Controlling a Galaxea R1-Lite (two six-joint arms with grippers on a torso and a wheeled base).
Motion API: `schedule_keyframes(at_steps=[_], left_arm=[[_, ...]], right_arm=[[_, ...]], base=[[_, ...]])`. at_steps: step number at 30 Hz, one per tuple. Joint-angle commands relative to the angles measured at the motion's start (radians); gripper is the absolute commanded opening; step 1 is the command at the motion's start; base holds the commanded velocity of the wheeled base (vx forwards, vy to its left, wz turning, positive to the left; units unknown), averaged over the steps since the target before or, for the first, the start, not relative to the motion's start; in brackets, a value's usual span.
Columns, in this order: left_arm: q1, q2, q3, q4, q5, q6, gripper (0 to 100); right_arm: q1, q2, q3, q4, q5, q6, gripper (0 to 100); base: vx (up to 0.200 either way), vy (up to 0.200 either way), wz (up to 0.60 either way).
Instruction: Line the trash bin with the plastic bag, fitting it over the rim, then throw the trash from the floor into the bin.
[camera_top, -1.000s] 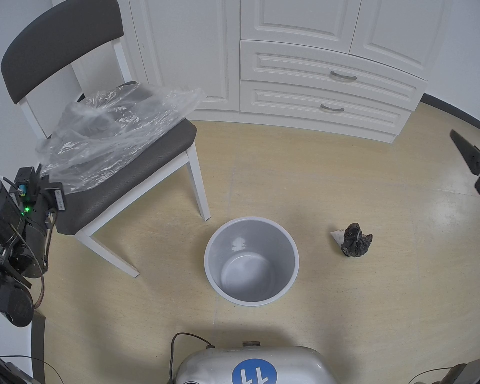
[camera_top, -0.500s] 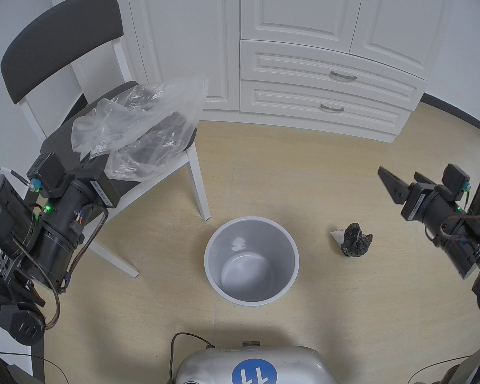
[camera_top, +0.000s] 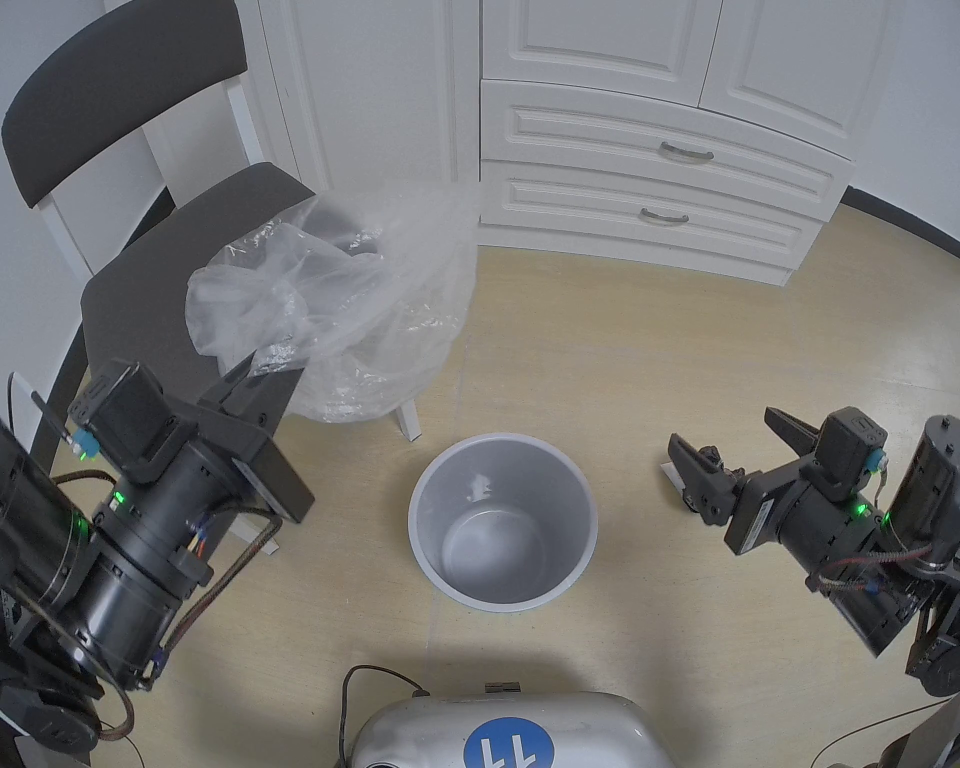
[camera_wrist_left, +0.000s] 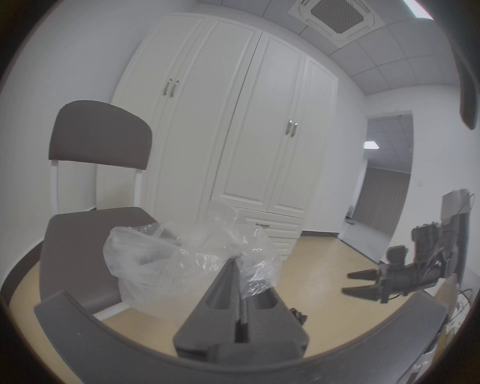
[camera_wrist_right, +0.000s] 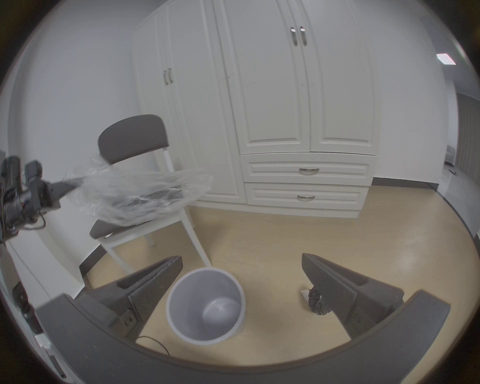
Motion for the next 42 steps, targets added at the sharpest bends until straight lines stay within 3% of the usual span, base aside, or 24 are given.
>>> schedule_keyframes(at_steps=[1,15,21,27,37,42], left_arm=[[-0.092,-0.069,0.021,0.002,0.002,0.005,0],[-0.206,-0.138,0.05,-0.002,0.0,0.052,0],[-0.275,-0.164,0.064,-0.002,-0.001,0.054,0],[-0.299,-0.164,0.069,-0.002,-0.001,0.054,0],[-0.321,-0.172,0.066,-0.004,0.0,0.054,0],[-0.341,-0.19,0.066,-0.004,-0.001,0.056,0]], right_arm=[[0.075,0.009,0.027,-0.024,-0.033,-0.015,100],[0.053,0.072,0.034,-0.1,-0.05,-0.014,100],[-0.026,0.096,0.014,-0.096,-0.052,-0.012,100],[-0.083,0.141,0.011,-0.093,-0.052,-0.011,100],[-0.086,0.178,0.074,-0.08,-0.038,-0.021,100],[-0.085,0.188,0.059,0.024,-0.001,0.009,100]], base=[[0.0,0.0,0.0],[0.0,0.0,0.0],[0.0,0.0,0.0],[0.0,0.0,0.0],[0.0,0.0,0.0],[0.0,0.0,0.0]])
